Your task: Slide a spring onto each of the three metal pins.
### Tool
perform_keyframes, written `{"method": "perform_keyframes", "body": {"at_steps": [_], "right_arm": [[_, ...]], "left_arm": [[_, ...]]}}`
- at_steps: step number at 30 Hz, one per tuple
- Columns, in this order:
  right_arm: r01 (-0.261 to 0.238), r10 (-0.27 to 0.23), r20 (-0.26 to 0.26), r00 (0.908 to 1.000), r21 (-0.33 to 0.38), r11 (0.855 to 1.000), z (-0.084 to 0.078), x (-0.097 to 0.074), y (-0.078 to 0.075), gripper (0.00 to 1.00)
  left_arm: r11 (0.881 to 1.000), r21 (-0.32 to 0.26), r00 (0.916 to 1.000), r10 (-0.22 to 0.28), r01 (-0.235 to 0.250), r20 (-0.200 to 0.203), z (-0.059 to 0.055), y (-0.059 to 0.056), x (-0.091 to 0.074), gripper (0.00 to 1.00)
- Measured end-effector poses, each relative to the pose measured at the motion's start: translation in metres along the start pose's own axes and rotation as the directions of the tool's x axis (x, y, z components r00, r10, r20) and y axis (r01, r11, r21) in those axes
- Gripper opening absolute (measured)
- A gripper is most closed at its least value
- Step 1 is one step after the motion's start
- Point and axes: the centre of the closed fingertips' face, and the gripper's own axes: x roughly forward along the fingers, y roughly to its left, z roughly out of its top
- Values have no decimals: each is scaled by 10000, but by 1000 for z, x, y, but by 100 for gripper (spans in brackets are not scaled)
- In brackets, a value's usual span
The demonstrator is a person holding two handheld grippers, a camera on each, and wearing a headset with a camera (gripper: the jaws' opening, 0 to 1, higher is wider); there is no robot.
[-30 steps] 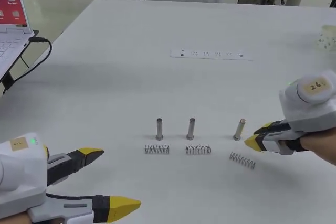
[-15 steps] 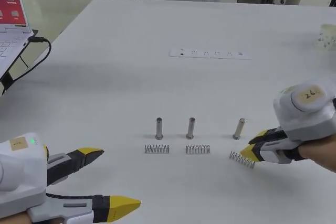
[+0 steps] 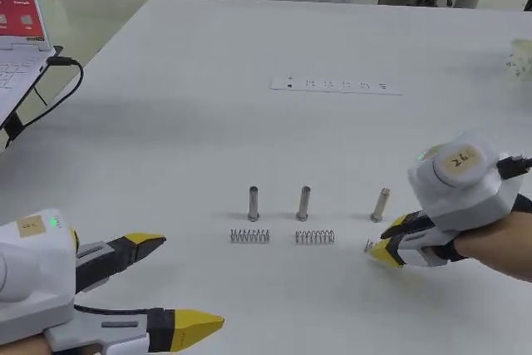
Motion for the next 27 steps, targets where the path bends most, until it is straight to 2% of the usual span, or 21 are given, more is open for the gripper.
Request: {"method": "perform_keyframes", "body": {"at_steps": [18,27], "right_arm": [[-161,99,-826,9965,-749,9971,-4,13,-1,11],[-274,224,-892,9958,-547,9981,-3,14,0,8]], "left_arm": [[10000,-62,10000,62,-61,76,2,1,0,81],[10000,-61,9999,65,-64,112,2,1,-1,80]]}}
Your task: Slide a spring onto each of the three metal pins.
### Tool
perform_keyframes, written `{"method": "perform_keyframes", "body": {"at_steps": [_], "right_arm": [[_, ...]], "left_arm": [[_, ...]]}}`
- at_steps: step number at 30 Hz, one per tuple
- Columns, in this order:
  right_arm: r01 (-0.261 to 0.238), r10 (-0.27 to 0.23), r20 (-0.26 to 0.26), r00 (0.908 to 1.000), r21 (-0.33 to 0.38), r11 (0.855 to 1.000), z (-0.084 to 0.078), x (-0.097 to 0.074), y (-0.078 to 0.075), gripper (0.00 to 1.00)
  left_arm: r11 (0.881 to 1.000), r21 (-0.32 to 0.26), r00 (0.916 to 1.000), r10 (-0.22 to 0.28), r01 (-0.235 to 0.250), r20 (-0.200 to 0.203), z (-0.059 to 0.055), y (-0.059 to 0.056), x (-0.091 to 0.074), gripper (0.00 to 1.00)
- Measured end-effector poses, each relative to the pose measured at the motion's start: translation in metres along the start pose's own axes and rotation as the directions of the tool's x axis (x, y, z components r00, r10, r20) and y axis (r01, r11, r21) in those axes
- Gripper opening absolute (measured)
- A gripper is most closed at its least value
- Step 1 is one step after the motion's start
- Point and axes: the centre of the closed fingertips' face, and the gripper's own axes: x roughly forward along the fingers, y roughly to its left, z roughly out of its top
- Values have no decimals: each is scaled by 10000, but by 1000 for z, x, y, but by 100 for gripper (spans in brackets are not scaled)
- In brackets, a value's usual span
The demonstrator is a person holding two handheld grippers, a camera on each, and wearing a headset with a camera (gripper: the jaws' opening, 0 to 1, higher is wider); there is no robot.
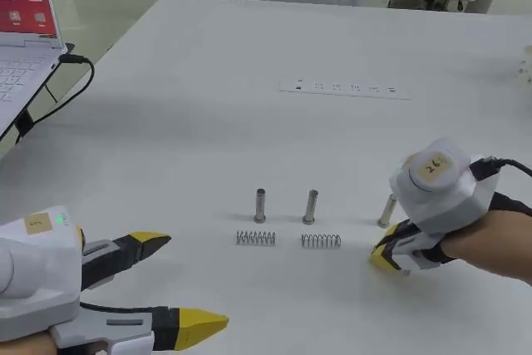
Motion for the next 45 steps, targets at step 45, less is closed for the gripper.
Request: {"method": "perform_keyframes", "body": {"at_steps": [45], "right_arm": [[-577,246,4345,9003,632,9963,116,-77,44,8]], "left_arm": [[9853,697,9872,-1579,1562,201,46,-26,26,66]]}}
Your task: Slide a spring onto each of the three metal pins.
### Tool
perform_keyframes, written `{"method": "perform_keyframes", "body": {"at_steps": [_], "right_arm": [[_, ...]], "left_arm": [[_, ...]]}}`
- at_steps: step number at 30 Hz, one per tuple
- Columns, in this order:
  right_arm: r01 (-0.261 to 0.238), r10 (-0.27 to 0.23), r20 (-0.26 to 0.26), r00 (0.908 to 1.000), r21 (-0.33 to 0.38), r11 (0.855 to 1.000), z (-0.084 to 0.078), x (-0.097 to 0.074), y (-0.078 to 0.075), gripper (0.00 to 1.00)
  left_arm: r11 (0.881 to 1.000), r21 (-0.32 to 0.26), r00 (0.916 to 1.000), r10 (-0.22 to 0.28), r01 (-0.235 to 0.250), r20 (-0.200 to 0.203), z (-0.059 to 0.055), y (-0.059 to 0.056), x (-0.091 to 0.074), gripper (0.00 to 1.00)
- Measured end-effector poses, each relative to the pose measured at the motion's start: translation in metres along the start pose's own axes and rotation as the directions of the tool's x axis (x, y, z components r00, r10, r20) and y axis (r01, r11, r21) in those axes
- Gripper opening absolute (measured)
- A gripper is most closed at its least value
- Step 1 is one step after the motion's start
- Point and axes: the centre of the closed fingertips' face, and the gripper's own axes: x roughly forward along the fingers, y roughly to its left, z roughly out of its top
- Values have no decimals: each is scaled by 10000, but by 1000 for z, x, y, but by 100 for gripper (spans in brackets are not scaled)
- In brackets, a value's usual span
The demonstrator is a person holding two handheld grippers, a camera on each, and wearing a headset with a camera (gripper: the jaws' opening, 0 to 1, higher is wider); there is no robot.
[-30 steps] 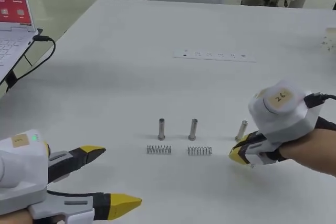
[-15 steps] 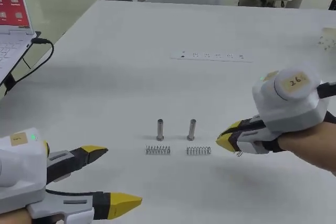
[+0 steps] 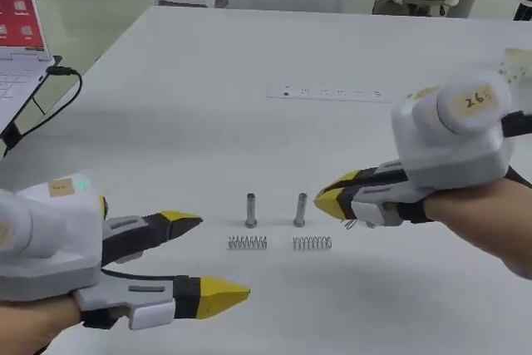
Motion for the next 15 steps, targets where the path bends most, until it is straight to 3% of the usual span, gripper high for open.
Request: {"method": "perform_keyframes", "body": {"at_steps": [6,15], "right_arm": [[-253,244,473,9986,200,9995,16,-1,8,8],[-410,397,858,9955,133,9991,31,-4,17,8]], "left_arm": [[9970,308,9970,-702,712,-331,7,-8,8,60],[9885,262,9888,-1491,1490,20,33,-16,25,56]]}}
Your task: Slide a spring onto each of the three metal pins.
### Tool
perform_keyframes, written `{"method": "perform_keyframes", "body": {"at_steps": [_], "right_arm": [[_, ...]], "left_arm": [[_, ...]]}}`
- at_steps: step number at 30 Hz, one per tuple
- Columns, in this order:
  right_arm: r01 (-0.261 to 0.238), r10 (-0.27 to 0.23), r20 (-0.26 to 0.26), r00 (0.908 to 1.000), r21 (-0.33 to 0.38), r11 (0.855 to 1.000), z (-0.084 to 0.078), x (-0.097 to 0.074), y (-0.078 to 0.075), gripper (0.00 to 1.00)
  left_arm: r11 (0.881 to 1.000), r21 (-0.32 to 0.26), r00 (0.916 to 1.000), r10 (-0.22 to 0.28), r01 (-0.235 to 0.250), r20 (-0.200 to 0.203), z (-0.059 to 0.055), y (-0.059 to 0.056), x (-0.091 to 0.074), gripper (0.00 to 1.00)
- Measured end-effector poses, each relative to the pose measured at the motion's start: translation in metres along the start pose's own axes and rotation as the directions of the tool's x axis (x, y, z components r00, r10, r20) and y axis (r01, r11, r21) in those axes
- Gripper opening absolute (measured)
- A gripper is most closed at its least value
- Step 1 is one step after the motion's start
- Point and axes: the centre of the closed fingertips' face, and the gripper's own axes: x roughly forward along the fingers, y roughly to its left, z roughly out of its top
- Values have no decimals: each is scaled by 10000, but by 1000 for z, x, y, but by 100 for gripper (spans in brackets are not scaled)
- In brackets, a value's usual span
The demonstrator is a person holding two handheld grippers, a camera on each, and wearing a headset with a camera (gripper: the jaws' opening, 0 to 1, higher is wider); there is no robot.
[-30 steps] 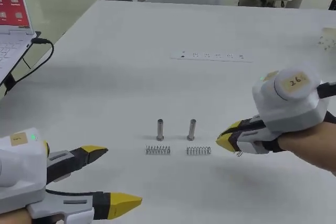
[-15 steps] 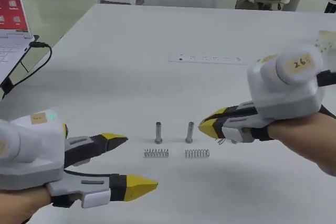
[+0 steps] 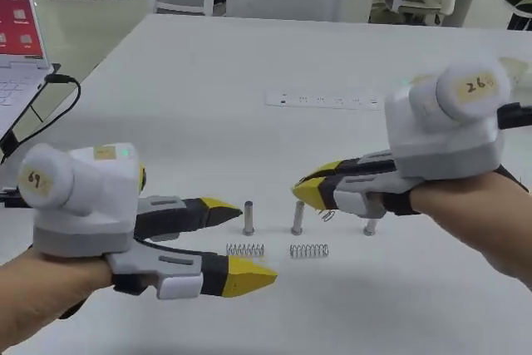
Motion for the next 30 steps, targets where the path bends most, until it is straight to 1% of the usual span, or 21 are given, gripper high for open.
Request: {"method": "perform_keyframes", "body": {"at_steps": [2,4,9,11,14,18,20,30], "right_arm": [[-17,17,63,10000,26,10000,2,-1,1,8],[-141,136,228,9996,237,9996,5,-2,2,8],[-148,136,311,9994,388,9991,6,-1,2,8],[-123,109,308,9995,446,9989,4,1,1,8],[-137,121,289,9995,547,9984,2,4,1,8],[-161,147,221,9996,661,9977,-3,8,3,8],[-185,172,195,9997,693,9974,-5,9,4,8],[-365,338,277,9990,1035,9940,-8,14,9,8]], "left_arm": [[9999,-75,9999,-105,105,95,4,0,3,55],[9996,-205,9995,-211,216,232,7,1,6,54],[9975,-625,9984,-314,344,479,11,5,15,48],[9954,-875,9981,-358,401,503,11,6,19,45],[9917,-1149,9971,-510,572,556,10,4,26,41],[9848,-1583,9965,-642,718,527,6,2,34,36],[9834,-1646,9966,-699,763,441,3,1,37,35],[9671,-2412,9962,-711,810,495,0,2,45,22]]}}
